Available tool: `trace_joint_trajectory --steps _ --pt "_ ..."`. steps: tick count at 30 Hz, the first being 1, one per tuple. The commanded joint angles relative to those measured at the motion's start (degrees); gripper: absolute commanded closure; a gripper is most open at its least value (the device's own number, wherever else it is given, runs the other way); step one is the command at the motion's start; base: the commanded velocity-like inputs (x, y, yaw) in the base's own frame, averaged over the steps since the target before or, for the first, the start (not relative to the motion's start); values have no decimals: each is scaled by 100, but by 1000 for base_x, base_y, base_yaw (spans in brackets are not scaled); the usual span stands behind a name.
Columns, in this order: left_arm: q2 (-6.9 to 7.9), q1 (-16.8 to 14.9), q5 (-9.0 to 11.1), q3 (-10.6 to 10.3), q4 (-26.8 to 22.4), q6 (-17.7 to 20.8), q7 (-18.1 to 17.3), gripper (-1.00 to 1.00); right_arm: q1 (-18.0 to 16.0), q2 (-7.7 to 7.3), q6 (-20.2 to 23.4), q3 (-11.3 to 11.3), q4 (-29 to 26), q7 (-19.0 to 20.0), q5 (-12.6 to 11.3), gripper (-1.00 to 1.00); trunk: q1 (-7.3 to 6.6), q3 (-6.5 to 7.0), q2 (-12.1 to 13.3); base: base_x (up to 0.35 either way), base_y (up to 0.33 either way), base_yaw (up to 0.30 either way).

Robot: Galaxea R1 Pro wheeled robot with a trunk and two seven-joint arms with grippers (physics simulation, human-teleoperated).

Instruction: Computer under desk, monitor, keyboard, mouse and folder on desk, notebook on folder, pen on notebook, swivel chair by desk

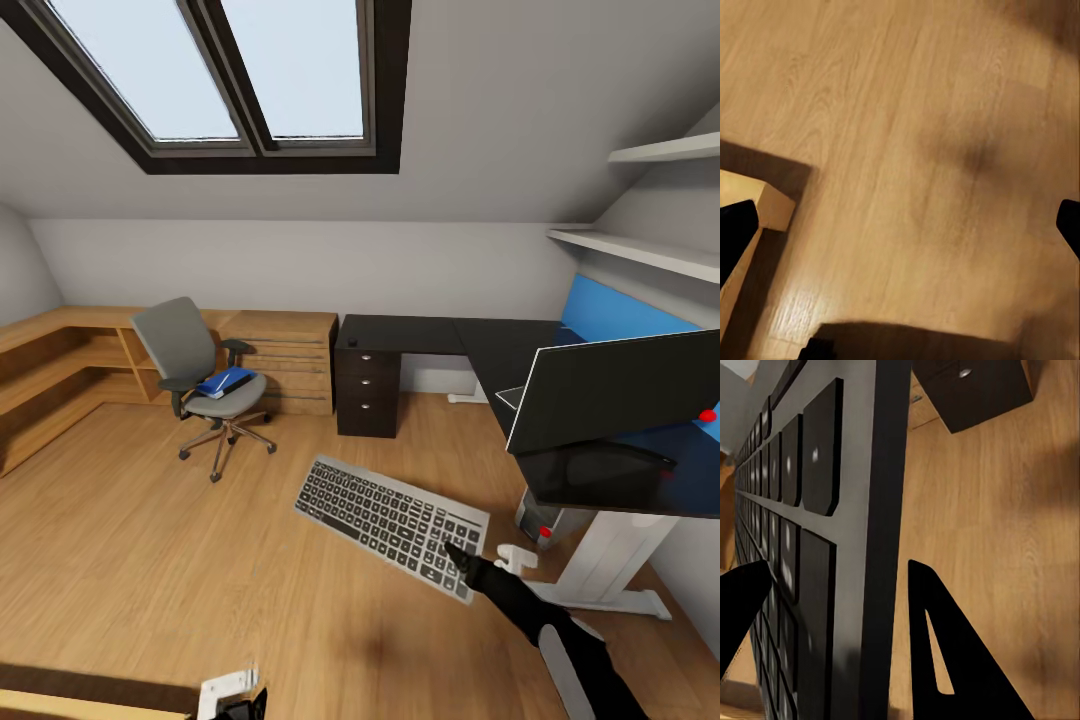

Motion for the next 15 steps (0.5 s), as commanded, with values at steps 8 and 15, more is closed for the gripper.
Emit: trace_joint_trajectory --steps 8,15 --pt "-112 -5 -181 -24 487 -323 34 -100 -5 183 -170 -28 -5 -230 -65 100 3 -12 -12 0 0 0" --pt "-340 -5 -228 -40 993 -371 23 -100 -5 171 -171 -29 1 -239 -79 100 3 -12 -12 0 0 0"
